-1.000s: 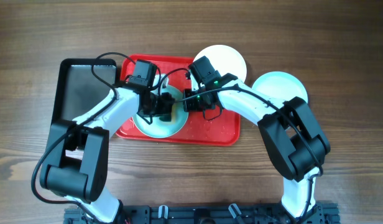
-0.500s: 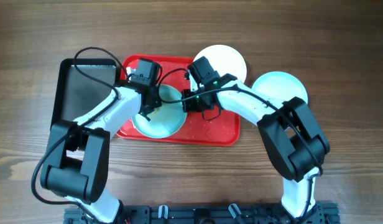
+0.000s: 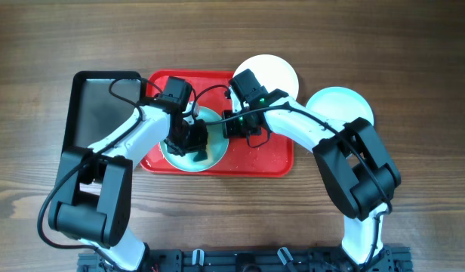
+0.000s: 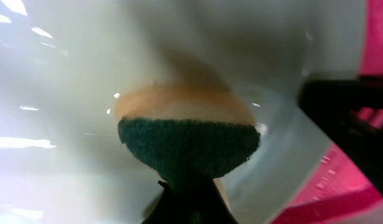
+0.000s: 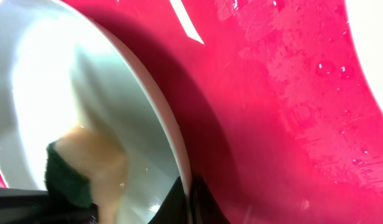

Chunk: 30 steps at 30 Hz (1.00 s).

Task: Clean dirty plates on tray and stack at the side
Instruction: 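Scrub the second light-blue plate with the sponge in the left gripper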

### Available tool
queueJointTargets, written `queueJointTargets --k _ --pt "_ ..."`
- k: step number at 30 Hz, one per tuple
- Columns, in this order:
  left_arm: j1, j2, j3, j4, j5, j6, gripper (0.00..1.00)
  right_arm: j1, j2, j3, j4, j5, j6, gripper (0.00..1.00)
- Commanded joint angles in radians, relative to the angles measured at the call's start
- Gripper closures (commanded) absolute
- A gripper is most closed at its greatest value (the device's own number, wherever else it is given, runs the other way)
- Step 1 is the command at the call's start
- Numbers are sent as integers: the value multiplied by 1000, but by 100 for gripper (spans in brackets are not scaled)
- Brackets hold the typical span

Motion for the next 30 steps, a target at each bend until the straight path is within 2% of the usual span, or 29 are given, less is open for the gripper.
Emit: queueJointTargets --k 1,6,11,15,18,22,26,28,30 --pt "-11 23 -18 47 113 19 96 12 23 0 -1 -82 18 96" --pt "-11 23 -18 191 85 -2 96 12 23 0 2 -84 19 96" --pt "-11 23 -18 285 -26 -2 96 12 23 0 2 -83 17 96" --pt "-8 23 -18 257 -250 -4 96 12 23 0 2 -83 15 96" --pt "9 23 -18 166 -499 -88 96 12 23 0 2 -83 11 96" --pt "51 23 -18 30 -678 -185 96 12 23 0 2 -82 12 96" --pt "98 23 -5 -90 -655 -220 96 12 23 0 3 -79 12 96" --pt "103 23 10 -136 -514 -211 96 12 23 0 3 -74 12 96" --pt "101 23 11 -140 -335 -154 96 12 23 0 3 -74 12 96"
